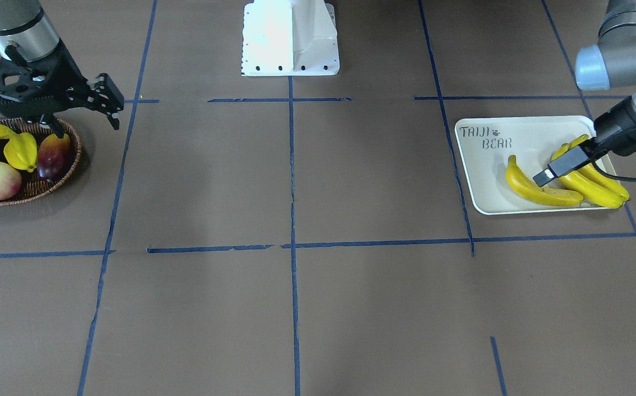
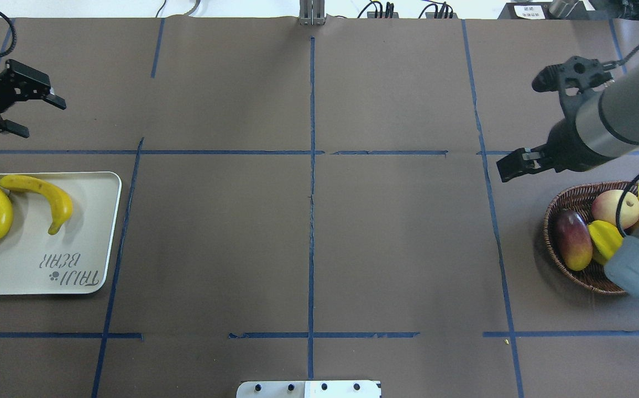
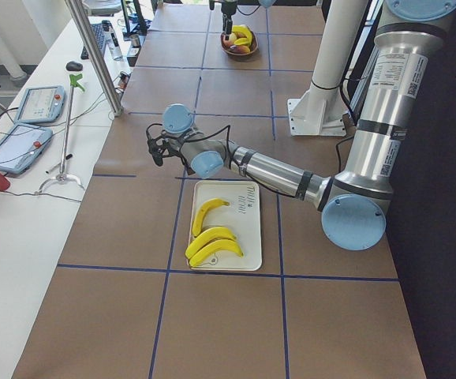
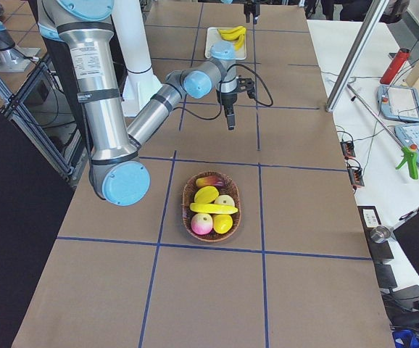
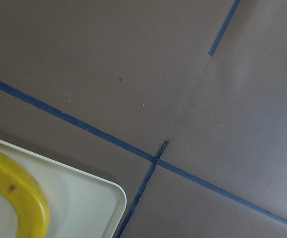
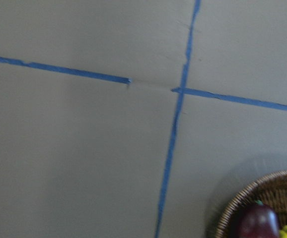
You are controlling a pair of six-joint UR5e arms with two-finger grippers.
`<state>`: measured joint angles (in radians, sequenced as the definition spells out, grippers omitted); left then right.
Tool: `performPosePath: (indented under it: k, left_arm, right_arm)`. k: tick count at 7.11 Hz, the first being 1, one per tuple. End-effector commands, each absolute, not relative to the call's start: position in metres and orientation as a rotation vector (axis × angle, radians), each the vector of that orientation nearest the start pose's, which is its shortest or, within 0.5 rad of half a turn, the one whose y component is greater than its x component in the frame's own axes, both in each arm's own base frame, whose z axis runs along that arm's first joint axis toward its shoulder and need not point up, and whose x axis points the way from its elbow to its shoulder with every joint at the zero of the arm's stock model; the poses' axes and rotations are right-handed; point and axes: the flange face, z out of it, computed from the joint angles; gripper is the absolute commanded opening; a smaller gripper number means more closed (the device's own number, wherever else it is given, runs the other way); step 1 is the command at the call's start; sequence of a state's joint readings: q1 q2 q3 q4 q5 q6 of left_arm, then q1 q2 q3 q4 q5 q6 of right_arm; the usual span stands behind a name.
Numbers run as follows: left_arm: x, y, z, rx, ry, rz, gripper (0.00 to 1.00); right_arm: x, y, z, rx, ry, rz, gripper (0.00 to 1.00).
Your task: Transfer all bananas from basket to plate
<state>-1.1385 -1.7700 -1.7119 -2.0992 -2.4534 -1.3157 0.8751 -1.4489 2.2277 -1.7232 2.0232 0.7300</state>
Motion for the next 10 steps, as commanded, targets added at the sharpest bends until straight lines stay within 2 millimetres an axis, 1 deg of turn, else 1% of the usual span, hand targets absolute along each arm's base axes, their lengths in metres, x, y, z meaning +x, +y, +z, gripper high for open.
performPosePath:
  k: [1,2,3,4,5,6,7,8,9,10]
  left_arm:
    - [0.236,-0.518,0.388,-0.08,1.148,-0.319,1.0]
    - [0.238,-0.52,0.382,-0.074,1.154,-0.312,1.0]
    - [0.238,-0.52,0.382,-0.074,1.154,-0.312,1.0]
    - [0.238,-0.52,0.382,-0.074,1.154,-0.312,1.0]
    - [0.237,-0.519,0.379,-0.07,1.157,-0.309,1.0]
    - [0.237,-0.518,0.377,-0.067,1.16,-0.307,1.0]
    - [0.235,-0.515,0.373,-0.06,1.167,-0.302,1.0]
    - [0.233,-0.512,0.368,-0.053,1.174,-0.296,1.0]
    - [0.232,-0.51,0.365,-0.049,1.178,-0.293,1.0]
    - [0.232,-0.509,0.364,-0.048,1.179,-0.29,1.0]
  right_arm:
    - [-0.164,-0.369,0.385,0.144,-0.675,-0.071,1.0]
    - [-0.15,-0.36,0.419,0.174,-0.696,-0.069,1.0]
    - [-0.141,-0.36,0.457,0.173,-0.749,-0.062,1.0]
    - [-0.127,-0.358,0.503,0.184,-0.787,-0.049,1.0]
    - [-0.111,-0.354,0.541,0.195,-0.814,-0.029,1.0]
    - [-0.103,-0.35,0.565,0.171,-0.803,-0.006,0.99]
    - [-0.1,-0.348,0.594,0.129,-0.768,0.024,0.98]
    - [-0.101,-0.352,0.609,0.116,-0.743,0.04,0.98]
    - [-0.101,-0.352,0.618,0.108,-0.728,0.045,0.99]
    - [-0.101,-0.353,0.617,0.108,-0.729,0.045,0.98]
